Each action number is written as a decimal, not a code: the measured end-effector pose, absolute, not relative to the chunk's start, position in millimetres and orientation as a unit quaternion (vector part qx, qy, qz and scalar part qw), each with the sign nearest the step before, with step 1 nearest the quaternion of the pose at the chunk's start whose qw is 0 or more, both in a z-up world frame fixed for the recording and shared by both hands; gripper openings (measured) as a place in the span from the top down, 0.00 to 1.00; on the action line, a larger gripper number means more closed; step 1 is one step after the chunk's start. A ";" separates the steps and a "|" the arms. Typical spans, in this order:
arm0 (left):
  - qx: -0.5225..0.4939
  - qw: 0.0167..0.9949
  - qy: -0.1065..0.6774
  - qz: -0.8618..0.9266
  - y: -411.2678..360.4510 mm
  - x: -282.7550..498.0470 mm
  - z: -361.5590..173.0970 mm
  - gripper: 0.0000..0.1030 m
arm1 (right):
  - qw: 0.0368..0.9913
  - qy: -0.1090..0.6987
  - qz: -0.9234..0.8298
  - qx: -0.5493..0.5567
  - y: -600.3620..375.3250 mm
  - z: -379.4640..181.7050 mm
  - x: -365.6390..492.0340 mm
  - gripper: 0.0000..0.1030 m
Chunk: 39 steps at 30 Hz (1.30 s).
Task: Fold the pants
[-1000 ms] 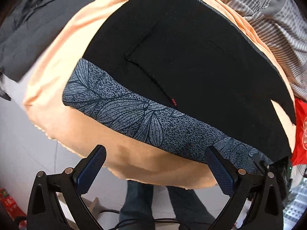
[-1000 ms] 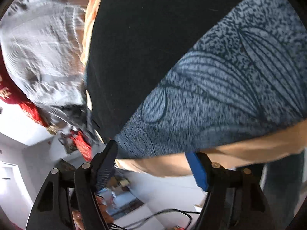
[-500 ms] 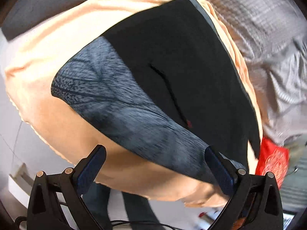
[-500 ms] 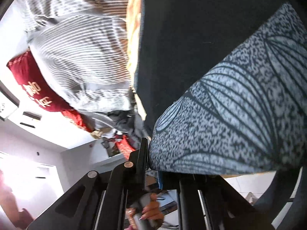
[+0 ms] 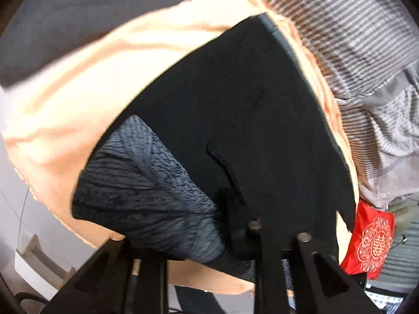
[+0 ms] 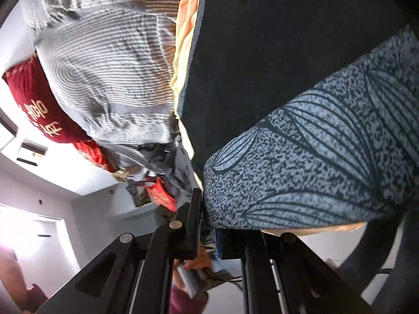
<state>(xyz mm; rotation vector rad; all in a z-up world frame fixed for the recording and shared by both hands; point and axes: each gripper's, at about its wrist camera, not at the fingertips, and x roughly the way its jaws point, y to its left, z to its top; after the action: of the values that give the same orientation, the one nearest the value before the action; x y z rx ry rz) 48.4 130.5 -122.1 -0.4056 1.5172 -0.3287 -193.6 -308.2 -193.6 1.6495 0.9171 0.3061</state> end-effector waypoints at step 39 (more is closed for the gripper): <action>-0.028 0.808 0.587 -0.037 -34.6 247.1 -62.8 0.27 | 0.647 0.593 0.179 0.444 -436.8 -213.7 146.8 0.39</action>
<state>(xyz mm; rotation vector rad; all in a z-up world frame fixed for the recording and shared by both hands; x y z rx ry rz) 247.1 -34.6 -62.8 -0.0601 1.2555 -0.0798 146.8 -436.8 -213.7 1.0111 1.3491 0.4076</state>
